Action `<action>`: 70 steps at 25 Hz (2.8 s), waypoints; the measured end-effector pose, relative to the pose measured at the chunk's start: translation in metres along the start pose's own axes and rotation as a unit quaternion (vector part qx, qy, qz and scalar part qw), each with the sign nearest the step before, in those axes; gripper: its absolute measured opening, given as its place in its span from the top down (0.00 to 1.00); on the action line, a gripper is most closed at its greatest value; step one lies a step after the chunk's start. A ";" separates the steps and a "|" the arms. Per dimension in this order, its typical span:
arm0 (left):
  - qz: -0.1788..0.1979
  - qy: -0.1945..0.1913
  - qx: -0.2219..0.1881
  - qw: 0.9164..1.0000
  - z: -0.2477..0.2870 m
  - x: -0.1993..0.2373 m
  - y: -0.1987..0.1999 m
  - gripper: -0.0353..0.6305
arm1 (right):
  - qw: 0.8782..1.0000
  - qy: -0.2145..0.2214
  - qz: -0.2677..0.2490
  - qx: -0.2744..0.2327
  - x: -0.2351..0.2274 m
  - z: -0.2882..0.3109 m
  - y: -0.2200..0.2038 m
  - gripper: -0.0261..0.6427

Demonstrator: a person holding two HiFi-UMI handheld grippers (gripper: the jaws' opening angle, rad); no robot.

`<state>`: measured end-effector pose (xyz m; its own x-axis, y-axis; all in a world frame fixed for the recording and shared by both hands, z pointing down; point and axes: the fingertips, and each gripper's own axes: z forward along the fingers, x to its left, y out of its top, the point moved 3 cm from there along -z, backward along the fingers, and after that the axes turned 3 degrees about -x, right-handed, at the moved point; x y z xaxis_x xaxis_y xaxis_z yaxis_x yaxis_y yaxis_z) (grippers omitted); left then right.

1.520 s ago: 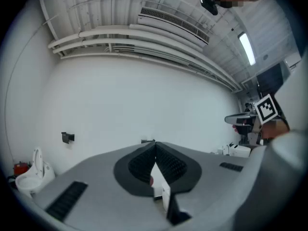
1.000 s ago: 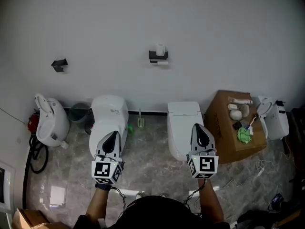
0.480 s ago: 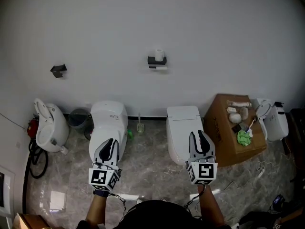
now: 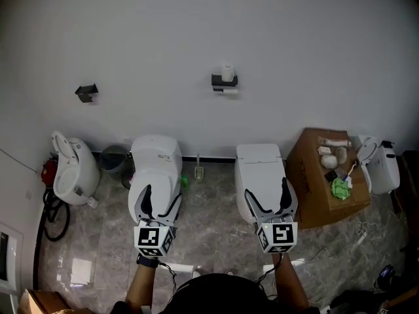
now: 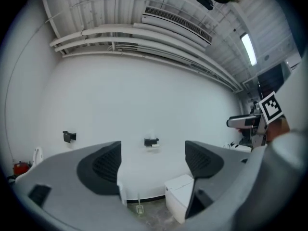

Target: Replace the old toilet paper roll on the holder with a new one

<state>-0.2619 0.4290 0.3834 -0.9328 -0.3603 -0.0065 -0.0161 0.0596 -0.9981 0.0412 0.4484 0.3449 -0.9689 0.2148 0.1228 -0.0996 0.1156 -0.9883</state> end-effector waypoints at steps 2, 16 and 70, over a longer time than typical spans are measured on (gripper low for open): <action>0.006 -0.007 -0.007 1.000 -0.005 0.002 0.004 0.34 | 1.000 -0.003 -0.001 0.005 0.009 0.000 -0.002 0.23; 0.002 -0.051 -0.010 0.999 0.000 0.025 -0.007 0.34 | 0.998 -0.047 -0.026 0.021 0.024 0.006 -0.007 0.23; -0.007 -0.115 0.031 0.993 0.593 0.119 -0.096 0.34 | 0.997 -0.034 -0.034 0.067 -0.176 0.551 -0.124 0.25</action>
<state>-0.1580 -0.1721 0.4417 -0.8253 -0.5647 -0.0002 0.0010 -0.0012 -1.0000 0.0997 -0.1378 0.3956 -0.9717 0.1436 0.1875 -0.1900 -0.0036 -0.9818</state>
